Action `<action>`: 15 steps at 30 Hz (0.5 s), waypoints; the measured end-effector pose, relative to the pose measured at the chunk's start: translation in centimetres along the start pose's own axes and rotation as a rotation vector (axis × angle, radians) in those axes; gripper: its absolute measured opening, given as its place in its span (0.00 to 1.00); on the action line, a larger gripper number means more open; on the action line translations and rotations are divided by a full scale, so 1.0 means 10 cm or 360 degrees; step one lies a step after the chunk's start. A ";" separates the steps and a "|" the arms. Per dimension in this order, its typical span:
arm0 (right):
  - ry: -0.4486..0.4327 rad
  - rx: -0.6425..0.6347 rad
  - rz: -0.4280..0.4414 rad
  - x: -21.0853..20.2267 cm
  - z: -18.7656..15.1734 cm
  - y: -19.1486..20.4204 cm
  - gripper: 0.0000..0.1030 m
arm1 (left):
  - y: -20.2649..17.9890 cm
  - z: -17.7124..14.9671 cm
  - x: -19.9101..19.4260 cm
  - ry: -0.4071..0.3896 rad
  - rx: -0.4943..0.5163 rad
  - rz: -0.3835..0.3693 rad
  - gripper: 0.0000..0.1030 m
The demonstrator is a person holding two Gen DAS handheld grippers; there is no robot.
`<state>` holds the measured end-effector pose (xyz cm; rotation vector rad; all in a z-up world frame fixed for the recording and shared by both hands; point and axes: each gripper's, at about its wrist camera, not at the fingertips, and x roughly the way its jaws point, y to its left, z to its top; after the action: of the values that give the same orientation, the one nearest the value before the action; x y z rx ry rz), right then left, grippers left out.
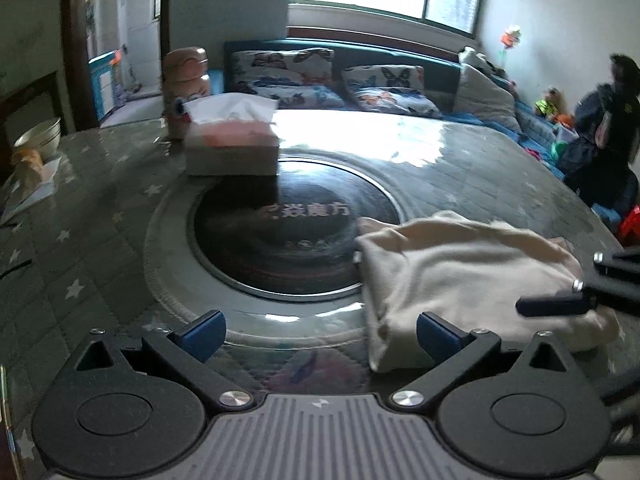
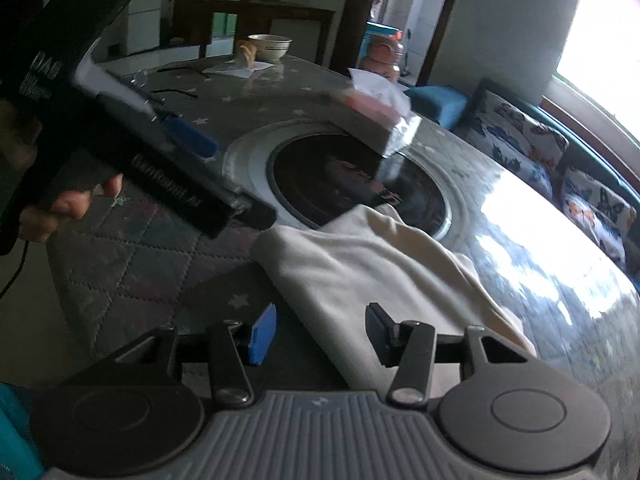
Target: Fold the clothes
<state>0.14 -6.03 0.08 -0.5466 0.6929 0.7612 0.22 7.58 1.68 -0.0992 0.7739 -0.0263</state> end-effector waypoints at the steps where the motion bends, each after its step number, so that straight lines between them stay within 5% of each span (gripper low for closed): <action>1: 0.0001 -0.0019 0.0002 0.04 0.02 0.03 0.49 | 0.03 0.02 0.01 0.0007 -0.0028 0.0003 1.00; 11: 0.0021 -0.0193 -0.0007 0.40 0.14 0.27 0.47 | 0.19 0.11 0.11 0.0074 -0.0288 -0.0103 1.00; 15: 0.0023 -0.0178 -0.0009 0.51 0.18 0.25 0.30 | 0.16 0.14 0.20 0.0126 -0.0363 -0.0177 1.00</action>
<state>1.56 -1.08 -2.98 -0.6563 0.6645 0.7947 2.57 9.19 1.12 -0.3596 0.8481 -0.0474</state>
